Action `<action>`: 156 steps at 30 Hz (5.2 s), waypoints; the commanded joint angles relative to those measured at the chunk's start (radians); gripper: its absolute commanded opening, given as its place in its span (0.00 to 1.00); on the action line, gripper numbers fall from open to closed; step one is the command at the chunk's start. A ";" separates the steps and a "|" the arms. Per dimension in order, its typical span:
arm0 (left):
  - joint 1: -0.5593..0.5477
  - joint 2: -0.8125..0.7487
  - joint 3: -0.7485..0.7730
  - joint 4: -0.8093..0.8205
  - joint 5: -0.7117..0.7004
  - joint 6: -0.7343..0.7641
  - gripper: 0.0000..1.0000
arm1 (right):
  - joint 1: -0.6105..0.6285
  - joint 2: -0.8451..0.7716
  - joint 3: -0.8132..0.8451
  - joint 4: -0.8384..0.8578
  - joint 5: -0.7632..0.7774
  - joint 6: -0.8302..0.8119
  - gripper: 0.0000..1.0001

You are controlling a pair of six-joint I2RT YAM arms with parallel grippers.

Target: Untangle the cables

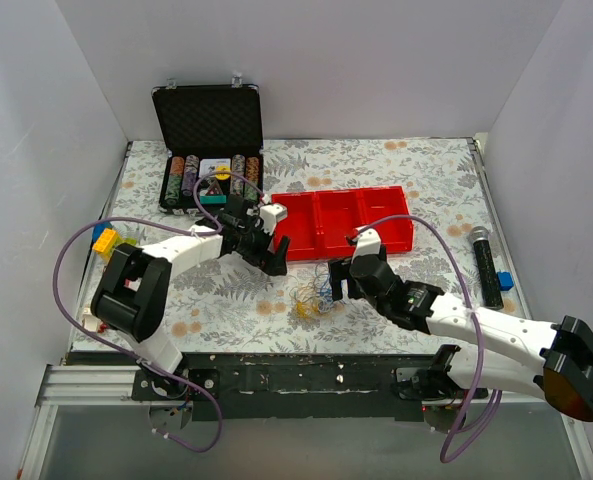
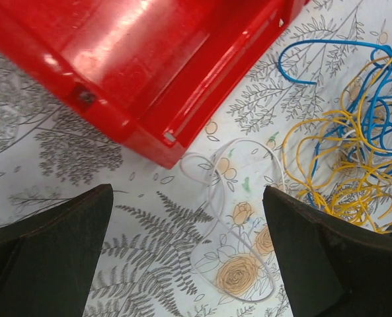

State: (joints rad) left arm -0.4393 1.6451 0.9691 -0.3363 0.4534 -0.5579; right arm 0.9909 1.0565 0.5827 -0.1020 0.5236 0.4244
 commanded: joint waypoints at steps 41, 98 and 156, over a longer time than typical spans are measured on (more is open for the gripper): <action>-0.059 -0.214 0.112 -0.185 0.005 -0.057 0.00 | 0.017 0.197 0.051 0.222 -0.025 -0.116 0.94; -0.061 0.016 1.346 0.185 -0.285 -0.229 0.00 | 0.236 0.162 -0.279 0.366 -0.047 0.202 0.93; -0.107 -0.013 1.179 0.168 -0.288 -0.168 0.00 | 0.238 0.008 -0.308 0.258 0.067 0.208 0.93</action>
State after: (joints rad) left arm -0.5407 1.6821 2.1933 -0.1719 0.1757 -0.7319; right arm 1.2243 1.0557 0.2779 0.1295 0.5629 0.6247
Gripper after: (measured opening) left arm 0.018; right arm 0.927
